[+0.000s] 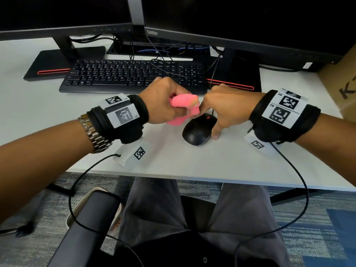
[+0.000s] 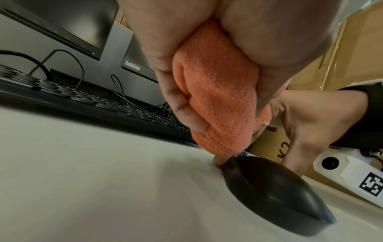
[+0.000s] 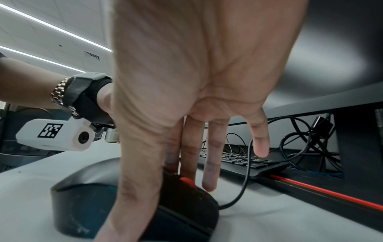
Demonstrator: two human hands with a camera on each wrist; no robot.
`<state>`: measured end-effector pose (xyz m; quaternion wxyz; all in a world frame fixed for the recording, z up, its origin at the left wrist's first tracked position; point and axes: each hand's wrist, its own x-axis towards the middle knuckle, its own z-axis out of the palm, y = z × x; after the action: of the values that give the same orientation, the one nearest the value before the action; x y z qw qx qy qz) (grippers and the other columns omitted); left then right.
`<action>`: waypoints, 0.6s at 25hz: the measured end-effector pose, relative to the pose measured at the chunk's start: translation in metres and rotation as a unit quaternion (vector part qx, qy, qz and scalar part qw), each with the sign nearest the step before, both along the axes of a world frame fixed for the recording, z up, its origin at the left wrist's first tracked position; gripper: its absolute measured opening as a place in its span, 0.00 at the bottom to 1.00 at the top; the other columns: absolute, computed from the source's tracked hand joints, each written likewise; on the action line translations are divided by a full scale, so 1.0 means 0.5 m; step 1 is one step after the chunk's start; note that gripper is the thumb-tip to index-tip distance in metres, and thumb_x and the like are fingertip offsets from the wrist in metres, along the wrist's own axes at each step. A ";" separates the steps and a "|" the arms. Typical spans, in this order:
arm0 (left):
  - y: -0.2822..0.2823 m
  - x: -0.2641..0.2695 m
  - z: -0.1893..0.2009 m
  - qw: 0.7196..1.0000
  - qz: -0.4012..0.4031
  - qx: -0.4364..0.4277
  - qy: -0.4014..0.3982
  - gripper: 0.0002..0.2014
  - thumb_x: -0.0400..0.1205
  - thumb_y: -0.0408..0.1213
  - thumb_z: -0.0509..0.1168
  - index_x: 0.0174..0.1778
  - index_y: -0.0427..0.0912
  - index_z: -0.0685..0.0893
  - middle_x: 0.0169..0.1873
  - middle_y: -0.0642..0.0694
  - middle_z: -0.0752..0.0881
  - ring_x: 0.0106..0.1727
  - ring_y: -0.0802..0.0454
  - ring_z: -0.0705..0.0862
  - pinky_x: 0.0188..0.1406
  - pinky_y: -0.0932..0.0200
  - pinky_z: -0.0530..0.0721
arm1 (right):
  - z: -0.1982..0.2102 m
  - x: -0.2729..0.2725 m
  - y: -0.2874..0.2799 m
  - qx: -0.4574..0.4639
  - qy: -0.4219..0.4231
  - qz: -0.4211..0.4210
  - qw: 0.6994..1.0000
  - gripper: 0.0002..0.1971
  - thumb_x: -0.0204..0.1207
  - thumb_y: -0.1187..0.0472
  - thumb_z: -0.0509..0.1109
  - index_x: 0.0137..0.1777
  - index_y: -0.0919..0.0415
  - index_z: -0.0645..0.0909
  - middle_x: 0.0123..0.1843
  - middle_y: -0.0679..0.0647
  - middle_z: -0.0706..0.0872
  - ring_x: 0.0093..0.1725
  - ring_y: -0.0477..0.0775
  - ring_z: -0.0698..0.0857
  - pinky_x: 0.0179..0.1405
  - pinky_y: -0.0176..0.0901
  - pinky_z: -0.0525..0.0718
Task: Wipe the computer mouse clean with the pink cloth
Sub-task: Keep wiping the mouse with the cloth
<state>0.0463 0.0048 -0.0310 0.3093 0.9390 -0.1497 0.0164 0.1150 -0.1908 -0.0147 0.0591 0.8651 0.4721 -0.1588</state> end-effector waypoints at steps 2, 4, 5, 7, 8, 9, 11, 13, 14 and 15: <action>-0.001 0.009 -0.004 1.000 -0.001 0.020 0.015 0.11 0.73 0.46 0.72 0.47 0.47 0.93 0.41 0.50 0.93 0.43 0.51 0.89 0.47 0.70 0.81 | -0.007 0.008 -0.006 0.017 0.008 -0.010 1.000 0.34 0.62 0.47 0.89 0.71 0.44 0.87 0.30 0.34 0.73 0.38 0.43 0.70 0.51 0.47 0.67; 0.004 0.014 -0.007 0.999 -0.006 0.032 0.032 0.09 0.74 0.44 0.73 0.46 0.46 0.92 0.39 0.48 0.92 0.43 0.48 0.88 0.47 0.62 0.84 | -0.014 0.013 -0.015 0.019 0.011 -0.003 1.000 0.35 0.61 0.44 0.88 0.71 0.43 0.86 0.40 0.35 0.81 0.46 0.47 0.77 0.56 0.49 0.69; 0.008 0.017 -0.008 0.999 -0.006 0.024 0.040 0.08 0.75 0.41 0.73 0.46 0.45 0.92 0.39 0.46 0.92 0.43 0.48 0.89 0.46 0.59 0.86 | -0.016 0.017 -0.021 0.020 0.007 -0.005 1.000 0.37 0.61 0.42 0.88 0.73 0.43 0.85 0.49 0.37 0.84 0.55 0.53 0.80 0.61 0.49 0.70; 0.015 0.018 -0.011 0.998 0.001 -0.032 0.063 0.08 0.75 0.39 0.74 0.46 0.40 0.91 0.38 0.42 0.91 0.38 0.50 0.87 0.40 0.56 0.86 | -0.015 0.027 -0.036 0.034 0.009 -0.033 0.999 0.44 0.59 0.37 0.87 0.78 0.43 0.80 0.68 0.43 0.85 0.71 0.59 0.79 0.71 0.48 0.70; 0.018 0.016 -0.012 0.994 0.008 -0.076 0.077 0.09 0.74 0.39 0.74 0.45 0.37 0.90 0.35 0.42 0.89 0.34 0.53 0.85 0.35 0.58 0.84 | -0.010 0.029 -0.044 0.060 0.027 -0.048 0.997 0.48 0.57 0.34 0.87 0.80 0.43 0.79 0.75 0.43 0.84 0.75 0.56 0.79 0.76 0.49 0.72; 0.020 0.012 -0.014 0.988 0.017 -0.122 0.091 0.10 0.74 0.39 0.75 0.43 0.34 0.89 0.32 0.44 0.87 0.32 0.56 0.83 0.31 0.62 0.81 | -0.002 0.028 -0.051 0.104 0.056 -0.062 0.991 0.50 0.55 0.34 0.87 0.80 0.43 0.79 0.76 0.42 0.84 0.74 0.47 0.81 0.78 0.48 0.74; 0.017 0.004 -0.015 0.972 0.032 -0.201 0.113 0.10 0.74 0.40 0.76 0.41 0.35 0.88 0.30 0.50 0.86 0.31 0.59 0.83 0.30 0.66 0.79 | 0.012 0.017 -0.060 0.200 0.122 -0.070 0.970 0.46 0.55 0.38 0.89 0.77 0.43 0.82 0.72 0.38 0.87 0.64 0.27 0.84 0.76 0.38 0.77; 0.008 -0.005 -0.016 0.952 0.033 -0.275 0.128 0.08 0.75 0.40 0.76 0.46 0.41 0.87 0.34 0.53 0.88 0.35 0.59 0.87 0.32 0.66 0.83 | 0.014 0.003 -0.061 0.272 0.173 -0.062 0.945 0.40 0.58 0.41 0.88 0.74 0.43 0.84 0.66 0.38 0.91 0.65 0.28 0.86 0.78 0.44 0.79; 0.003 -0.008 -0.018 0.944 0.030 -0.302 0.131 0.10 0.76 0.39 0.75 0.50 0.42 0.85 0.37 0.54 0.89 0.39 0.60 0.88 0.35 0.65 0.84 | 0.011 -0.003 -0.059 0.304 0.194 -0.065 0.930 0.37 0.60 0.42 0.87 0.72 0.45 0.86 0.63 0.41 0.93 0.65 0.34 0.88 0.77 0.52 0.81; -0.003 -0.010 -0.020 0.939 0.027 -0.318 0.129 0.14 0.76 0.40 0.75 0.54 0.42 0.82 0.40 0.54 0.88 0.41 0.60 0.88 0.38 0.64 0.85 | 0.007 -0.008 -0.058 0.338 0.214 -0.071 0.914 0.35 0.61 0.44 0.86 0.71 0.48 0.87 0.60 0.44 0.94 0.64 0.40 0.90 0.74 0.59 0.83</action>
<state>0.0413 0.0031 -0.0410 0.6075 0.7897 -0.0702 -0.0497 0.1113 -0.2200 -0.0110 -0.3505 0.8100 0.4362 -0.1754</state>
